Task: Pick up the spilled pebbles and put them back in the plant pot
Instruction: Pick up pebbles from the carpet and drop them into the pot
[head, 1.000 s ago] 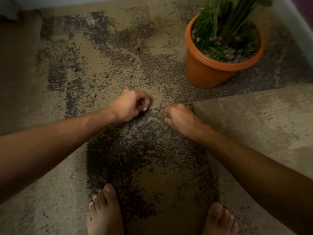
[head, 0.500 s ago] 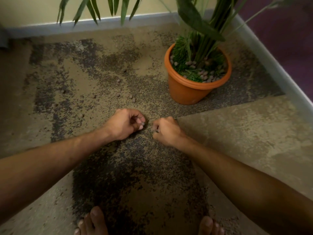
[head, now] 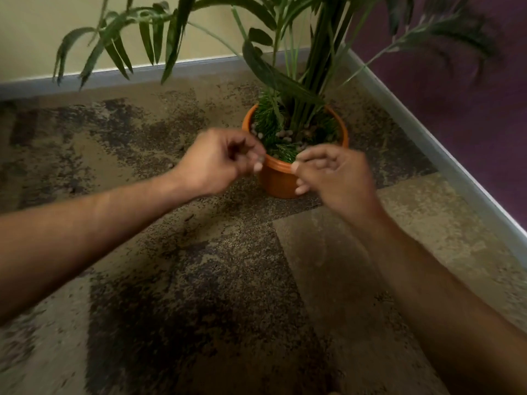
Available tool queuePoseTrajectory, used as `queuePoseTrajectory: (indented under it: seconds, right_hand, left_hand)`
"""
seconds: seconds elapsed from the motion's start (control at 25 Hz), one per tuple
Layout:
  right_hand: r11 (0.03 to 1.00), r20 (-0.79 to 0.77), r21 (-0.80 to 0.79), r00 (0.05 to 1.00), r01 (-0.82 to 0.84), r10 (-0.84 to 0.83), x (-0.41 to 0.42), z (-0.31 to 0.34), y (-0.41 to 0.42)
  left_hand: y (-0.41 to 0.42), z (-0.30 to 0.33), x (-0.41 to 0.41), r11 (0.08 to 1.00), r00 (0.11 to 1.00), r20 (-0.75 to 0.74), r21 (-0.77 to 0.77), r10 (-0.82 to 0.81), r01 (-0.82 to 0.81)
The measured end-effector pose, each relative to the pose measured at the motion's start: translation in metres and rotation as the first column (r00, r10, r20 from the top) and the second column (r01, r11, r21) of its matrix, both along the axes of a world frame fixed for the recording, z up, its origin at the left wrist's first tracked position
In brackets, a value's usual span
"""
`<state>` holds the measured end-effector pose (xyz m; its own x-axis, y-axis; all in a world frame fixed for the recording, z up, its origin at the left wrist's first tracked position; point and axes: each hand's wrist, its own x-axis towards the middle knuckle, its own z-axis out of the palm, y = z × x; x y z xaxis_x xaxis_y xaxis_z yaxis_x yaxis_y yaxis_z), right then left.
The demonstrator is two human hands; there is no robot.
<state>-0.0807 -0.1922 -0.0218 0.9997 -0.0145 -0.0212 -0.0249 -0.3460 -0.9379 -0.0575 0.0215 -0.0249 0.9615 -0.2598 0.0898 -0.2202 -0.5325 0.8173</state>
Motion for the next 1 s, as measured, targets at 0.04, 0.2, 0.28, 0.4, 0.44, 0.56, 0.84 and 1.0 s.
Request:
queuePoseTrajectory:
  seconds: [0.04,0.2,0.28,0.4,0.44,0.56,0.84,1.0]
  right_hand:
    - [0.998,0.035,-0.026,0.998,0.051,-0.05,0.007,0.005,-0.009]
    - [0.977,0.063,-0.117,0.983,0.177,-0.17,0.035,0.006,-0.031]
    - [0.961,0.082,-0.223,0.986,0.163,-0.148,0.041,0.003,-0.031]
    - [0.918,0.236,-0.314,0.957,0.242,-0.171,0.036,0.003,-0.029]
    - [0.912,0.296,-0.31,0.939,0.269,-0.176,0.032,0.002,-0.029]
    - [0.922,0.391,-0.271,0.906,0.278,-0.158,0.016,-0.01,-0.022]
    - [0.97,0.337,-0.238,0.94,0.04,0.043,-0.022,-0.046,0.025]
    - [0.931,0.204,-0.32,0.947,-0.174,0.247,-0.041,-0.081,0.051]
  left_hand:
    - [-0.006,0.012,0.009,1.0,0.999,0.033,0.022,-0.002,0.001]
    - [-0.031,0.031,0.043,0.992,0.996,0.093,0.122,0.003,-0.015]
    - [-0.039,0.028,0.05,0.985,0.99,0.14,0.174,-0.003,-0.021]
    - [-0.042,0.022,0.046,0.989,0.977,0.193,0.104,0.088,-0.11]
    - [-0.04,0.02,0.042,0.989,0.973,0.195,0.055,0.121,-0.134]
    - [-0.021,0.014,0.027,0.984,0.96,0.217,-0.029,0.177,-0.175]
    - [0.065,-0.037,-0.038,0.952,0.968,0.242,0.273,0.07,-0.137]
    - [0.108,-0.075,-0.087,0.888,0.995,0.1,0.457,0.012,-0.057]
